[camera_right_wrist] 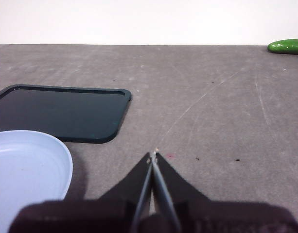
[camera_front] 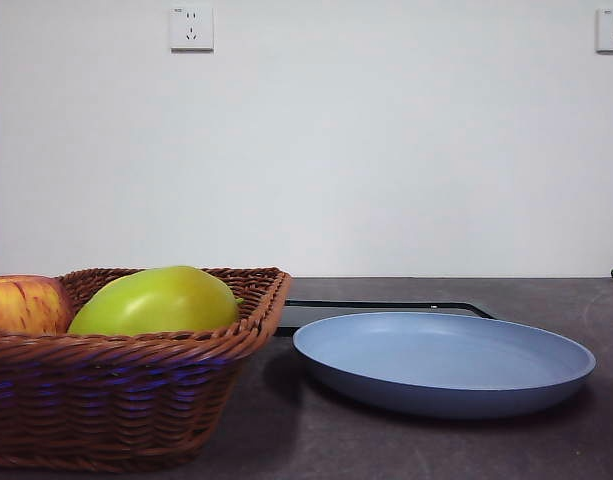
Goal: Take the lemon from the basket,put the lemon in the plate,hand out the plate
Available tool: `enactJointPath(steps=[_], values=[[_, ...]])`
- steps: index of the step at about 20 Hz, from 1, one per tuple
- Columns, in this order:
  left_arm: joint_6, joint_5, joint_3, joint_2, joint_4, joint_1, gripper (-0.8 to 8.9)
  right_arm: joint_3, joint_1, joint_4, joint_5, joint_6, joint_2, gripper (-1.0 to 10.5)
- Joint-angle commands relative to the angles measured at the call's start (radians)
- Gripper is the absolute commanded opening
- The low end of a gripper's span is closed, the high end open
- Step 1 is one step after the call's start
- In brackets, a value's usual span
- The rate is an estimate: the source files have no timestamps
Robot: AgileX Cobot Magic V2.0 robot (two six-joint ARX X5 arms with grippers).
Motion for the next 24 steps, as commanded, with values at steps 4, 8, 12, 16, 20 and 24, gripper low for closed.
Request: enactJointPath(steps=[4,8,12,16,20,24], values=[[-0.083,0.008,-0.012,-0.002,0.013,0.003,0.08,-0.011,0.001,0.003,0.002,0.066,-0.003,0.0],[-0.260,0.087,-0.012,-0.002,0.013,0.003,0.08,-0.011,0.001,0.003,-0.002,0.250,-0.003,0.0],[-0.353,0.235,-0.012,-0.002,0.021,0.003,0.08,-0.011,0.001,0.003,-0.002,0.462,-0.003,0.0],[-0.373,0.351,-0.012,-0.002,0.034,0.003,0.08,-0.011,0.001,0.003,-0.005,0.592,-0.003,0.0],[-0.375,0.402,-0.011,-0.002,0.038,0.003,0.06,-0.009,0.001,0.003,-0.061,0.612,-0.003,0.0],[-0.383,0.413,-0.007,-0.002,0.036,0.003,0.06,-0.002,0.001,-0.002,-0.190,0.604,-0.003,0.0]])
